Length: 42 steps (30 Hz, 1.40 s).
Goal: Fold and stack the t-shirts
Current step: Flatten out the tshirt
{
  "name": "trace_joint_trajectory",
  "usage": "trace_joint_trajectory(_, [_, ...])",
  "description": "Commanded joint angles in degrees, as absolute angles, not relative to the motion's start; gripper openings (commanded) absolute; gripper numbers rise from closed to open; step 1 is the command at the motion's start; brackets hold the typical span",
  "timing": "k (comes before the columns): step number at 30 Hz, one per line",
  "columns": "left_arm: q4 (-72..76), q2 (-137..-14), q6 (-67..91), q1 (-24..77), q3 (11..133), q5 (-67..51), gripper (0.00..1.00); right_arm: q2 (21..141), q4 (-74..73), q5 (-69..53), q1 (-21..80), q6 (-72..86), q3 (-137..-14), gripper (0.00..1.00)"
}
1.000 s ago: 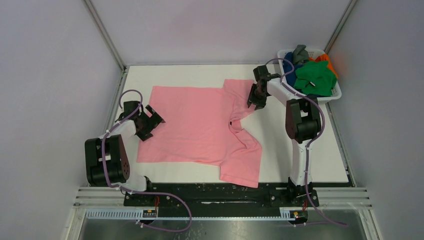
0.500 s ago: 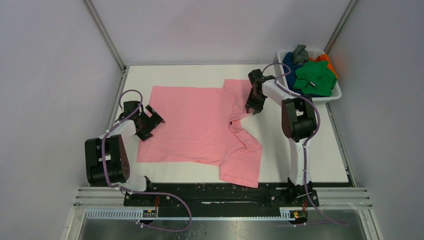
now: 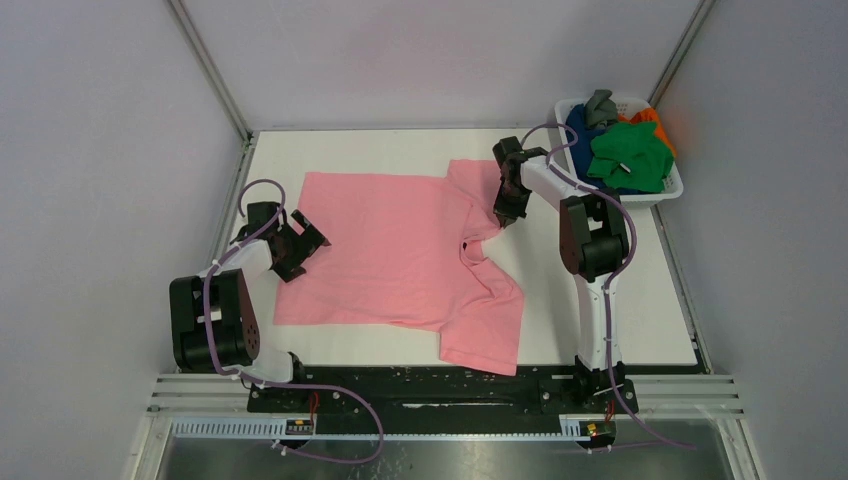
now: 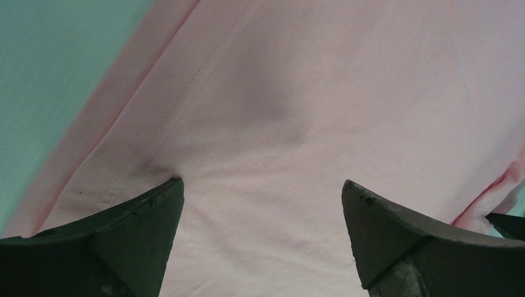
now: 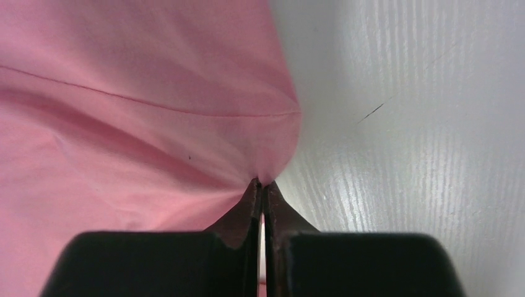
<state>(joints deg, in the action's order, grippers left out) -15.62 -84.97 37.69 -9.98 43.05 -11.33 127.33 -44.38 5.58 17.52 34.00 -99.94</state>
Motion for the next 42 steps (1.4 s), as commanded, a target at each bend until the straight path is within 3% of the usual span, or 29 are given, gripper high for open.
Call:
trace_joint_trajectory(1, [-16.08, -85.43, 36.57, -9.93, 44.73, -10.05, 0.99, 128.32, -50.36, 10.58, 17.80, 29.43, -106.32, 0.00])
trace_joint_trajectory(20, [-16.51, -86.93, 35.98, -9.95, 45.44, -9.10, 0.99, 141.05, -61.65, 30.86, 13.04, -0.27, -135.57, 0.00])
trace_joint_trajectory(21, [-16.48, -86.98, 35.96, -9.93, 45.52, -9.18, 0.99, 141.50, -60.98, 32.17, 13.01, -2.21, -136.15, 0.03])
trace_joint_trajectory(25, [-16.30, -87.14, 35.97, -9.93, 45.57, -9.63, 0.99, 141.66, -59.87, 35.61, 13.01, -4.16, -137.12, 0.52])
trace_joint_trajectory(28, [-16.12, -87.08, 36.01, -9.93, 45.62, -10.45, 0.99, 137.82, -60.29, 32.66, 13.01, -1.07, -134.30, 0.70])
trace_joint_trajectory(29, [-16.00, -86.97, 35.96, -9.93, 45.54, -10.83, 0.99, 135.77, -60.19, 30.92, 13.04, 0.39, -132.22, 0.83])
trace_joint_trajectory(31, [-15.78, -86.53, 36.08, -9.80, 45.32, -11.81, 0.99, 130.66, -60.04, 26.48, 13.09, 4.45, -127.59, 0.98])
trace_joint_trajectory(34, [-15.35, -85.07, 36.43, -9.18, 44.85, -12.54, 0.99, 121.21, -56.85, 18.09, 13.48, 12.03, -115.60, 1.00])
trace_joint_trajectory(37, [-15.40, -82.95, 36.97, -8.41, 44.58, -13.07, 0.99, 107.45, -47.72, 9.45, 15.61, 17.78, -94.23, 0.99])
trace_joint_trajectory(42, [-14.91, -77.81, 39.30, -6.34, 43.70, -12.72, 0.99, 93.51, -36.17, 0.63, 23.45, 24.79, -71.20, 0.99])
